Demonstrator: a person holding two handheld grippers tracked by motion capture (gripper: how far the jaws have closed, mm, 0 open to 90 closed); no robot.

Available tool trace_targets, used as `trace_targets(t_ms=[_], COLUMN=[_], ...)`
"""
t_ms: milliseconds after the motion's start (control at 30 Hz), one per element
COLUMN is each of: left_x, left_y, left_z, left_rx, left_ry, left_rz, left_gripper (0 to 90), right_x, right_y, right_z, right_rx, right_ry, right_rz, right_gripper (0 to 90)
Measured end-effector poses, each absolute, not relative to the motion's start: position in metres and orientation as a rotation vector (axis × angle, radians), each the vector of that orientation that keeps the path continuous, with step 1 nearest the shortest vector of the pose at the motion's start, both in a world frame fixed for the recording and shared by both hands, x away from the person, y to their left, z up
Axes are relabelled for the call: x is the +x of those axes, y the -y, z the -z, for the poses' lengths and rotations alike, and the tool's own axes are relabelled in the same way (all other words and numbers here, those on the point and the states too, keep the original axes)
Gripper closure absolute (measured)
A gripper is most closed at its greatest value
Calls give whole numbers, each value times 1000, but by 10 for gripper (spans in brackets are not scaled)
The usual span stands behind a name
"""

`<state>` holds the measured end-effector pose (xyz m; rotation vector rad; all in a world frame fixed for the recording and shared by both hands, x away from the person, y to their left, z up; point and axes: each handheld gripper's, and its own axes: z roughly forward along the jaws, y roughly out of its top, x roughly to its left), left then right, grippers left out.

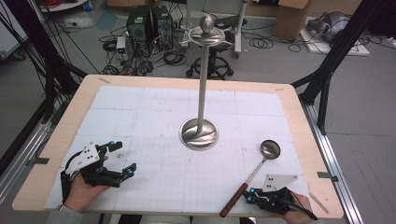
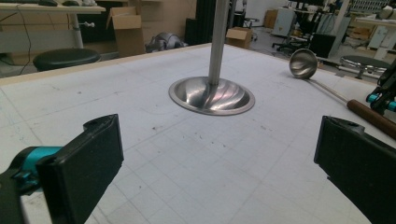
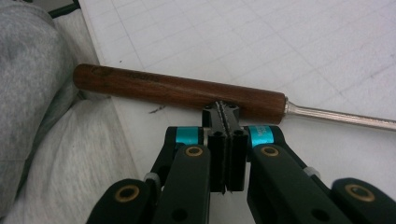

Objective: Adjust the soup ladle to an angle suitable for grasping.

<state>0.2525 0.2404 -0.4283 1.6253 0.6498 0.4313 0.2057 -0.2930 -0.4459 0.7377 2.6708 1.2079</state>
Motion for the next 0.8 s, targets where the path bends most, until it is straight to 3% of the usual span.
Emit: trace_targets(t_ms=[800], left_x=[249], left_y=[-242], left_z=[428], left_rx=[1637], left_ry=[-651], left_rz=[-438], left_gripper=[17], right_x=[229], right_y=[250], right_z=[445], right_rx=[731], right_ry=[-2619], right_rz=[-1149], right_gripper=[900])
